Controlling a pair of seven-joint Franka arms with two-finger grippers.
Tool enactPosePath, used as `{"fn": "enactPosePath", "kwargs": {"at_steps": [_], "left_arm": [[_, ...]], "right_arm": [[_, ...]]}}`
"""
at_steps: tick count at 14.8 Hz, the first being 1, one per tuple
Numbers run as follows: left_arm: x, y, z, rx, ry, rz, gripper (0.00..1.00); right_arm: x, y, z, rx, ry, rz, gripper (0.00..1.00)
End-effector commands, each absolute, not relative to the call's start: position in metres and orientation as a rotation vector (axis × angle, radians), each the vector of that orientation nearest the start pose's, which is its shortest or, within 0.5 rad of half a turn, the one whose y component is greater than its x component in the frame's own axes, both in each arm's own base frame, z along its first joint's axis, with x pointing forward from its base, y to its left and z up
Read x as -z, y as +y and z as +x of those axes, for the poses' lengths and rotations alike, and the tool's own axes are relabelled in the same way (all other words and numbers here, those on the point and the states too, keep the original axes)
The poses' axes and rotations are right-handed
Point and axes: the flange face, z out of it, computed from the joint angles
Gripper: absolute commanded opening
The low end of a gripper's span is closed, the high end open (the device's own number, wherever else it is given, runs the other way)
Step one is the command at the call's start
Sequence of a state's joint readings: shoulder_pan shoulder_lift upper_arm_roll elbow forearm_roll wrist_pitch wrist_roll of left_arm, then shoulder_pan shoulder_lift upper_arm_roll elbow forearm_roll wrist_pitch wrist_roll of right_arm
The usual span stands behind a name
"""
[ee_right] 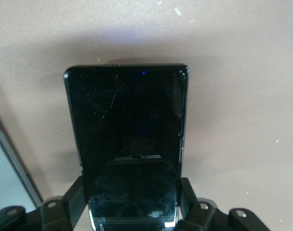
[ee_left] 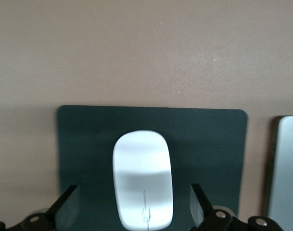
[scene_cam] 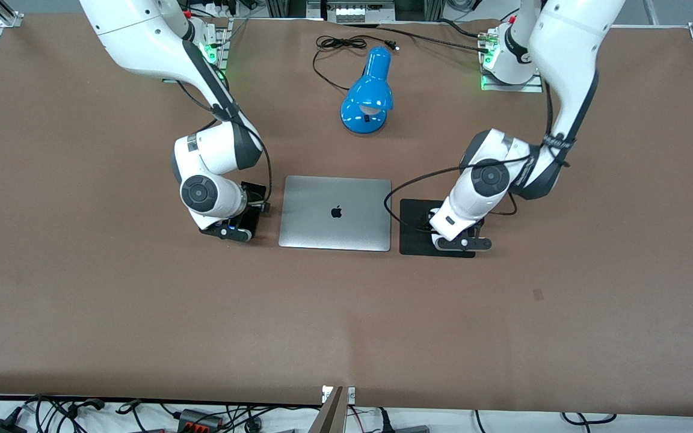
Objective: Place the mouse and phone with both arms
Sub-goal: 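Lower the phone beside the laptop while the left gripper releases the mouse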
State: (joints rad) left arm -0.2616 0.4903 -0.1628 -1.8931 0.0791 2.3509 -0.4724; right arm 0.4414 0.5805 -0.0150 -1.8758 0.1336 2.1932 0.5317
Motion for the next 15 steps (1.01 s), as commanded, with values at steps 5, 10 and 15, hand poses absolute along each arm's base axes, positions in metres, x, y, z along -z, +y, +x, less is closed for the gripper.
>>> {"fn": "enactPosePath", "kwargs": {"at_steps": [5, 10, 15], "left_arm": [[-0.374, -0.193, 0.614, -0.060, 0.118, -3.085, 1.00], [-0.475, -0.088, 0.639, -0.155, 0.308, -3.064, 1.00], [-0.547, -0.059, 0.632, -0.259, 0.402, -3.059, 1.00]], "right_arm": [[-0.174, 0.263, 0.551, -0.423, 0.379, -3.128, 1.00], [-0.272, 0.258, 0.570, -0.310, 0.344, -3.105, 1.00], [-0.417, 0.188, 0.632, -0.270, 0.251, -3.082, 1.00]]}}
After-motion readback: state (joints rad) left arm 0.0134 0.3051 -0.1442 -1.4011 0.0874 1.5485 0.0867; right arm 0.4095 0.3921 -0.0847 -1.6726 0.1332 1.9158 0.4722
